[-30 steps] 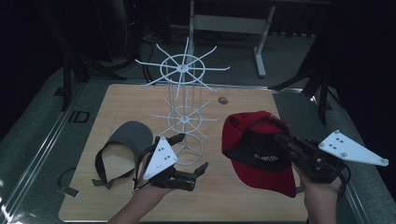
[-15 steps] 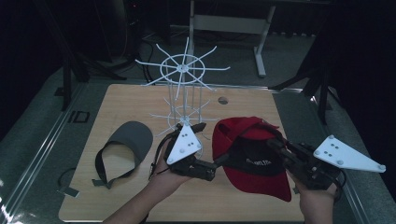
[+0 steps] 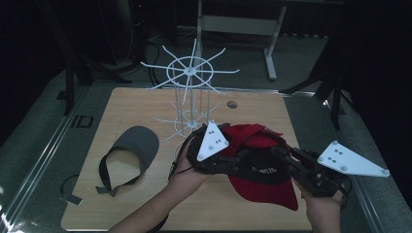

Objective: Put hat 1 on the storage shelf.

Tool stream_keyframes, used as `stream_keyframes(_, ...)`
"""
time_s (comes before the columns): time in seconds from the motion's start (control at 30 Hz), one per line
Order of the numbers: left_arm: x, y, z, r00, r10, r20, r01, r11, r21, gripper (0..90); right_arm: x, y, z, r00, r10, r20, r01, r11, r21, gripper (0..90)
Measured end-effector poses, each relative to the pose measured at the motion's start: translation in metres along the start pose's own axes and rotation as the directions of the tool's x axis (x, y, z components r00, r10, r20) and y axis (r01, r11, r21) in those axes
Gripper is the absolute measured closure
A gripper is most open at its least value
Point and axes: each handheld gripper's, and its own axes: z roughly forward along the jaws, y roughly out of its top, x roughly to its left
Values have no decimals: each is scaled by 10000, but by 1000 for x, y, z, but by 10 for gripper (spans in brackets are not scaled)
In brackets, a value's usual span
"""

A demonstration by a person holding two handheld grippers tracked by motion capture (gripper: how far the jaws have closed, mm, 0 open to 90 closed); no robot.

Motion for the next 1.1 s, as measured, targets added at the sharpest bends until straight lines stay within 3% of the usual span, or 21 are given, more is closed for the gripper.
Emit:
stream_keyframes(0.17, 2, 2, 4, 9998, -214, -28, 214, 9998, 45, 419, -2, -2, 2, 10000, 16, 15, -16, 9999, 113, 841)
stream_keyframes(0.33, -4, 6, 6, 9994, 52, -340, -53, 10000, -21, 566, -2, -6, 5, 10000, 35, 56, -36, 9997, 233, 841)
stream_keyframes(0.5, -5, 11, 7, 9995, 39, -308, -44, 9999, -145, 731, -1, -8, 6, 10000, 12, 27, -13, 9996, 277, 841)
stream_keyframes(0.7, -8, 11, 9, 9991, 186, -386, -192, 9997, -131, 853, -2, -12, 6, 9999, 119, -3, -119, 9994, 319, 841)
stream_keyframes(0.9, -8, 11, 9, 9978, 407, -515, -409, 9992, -25, 873, -2, -19, 6, 9999, 140, -30, -138, 9988, 475, 839)
stream_keyframes(1.1, -7, 11, 10, 9981, 368, -503, -370, 9993, -14, 875, -1, -26, 7, 9996, 282, -41, -279, 9979, 580, 836)
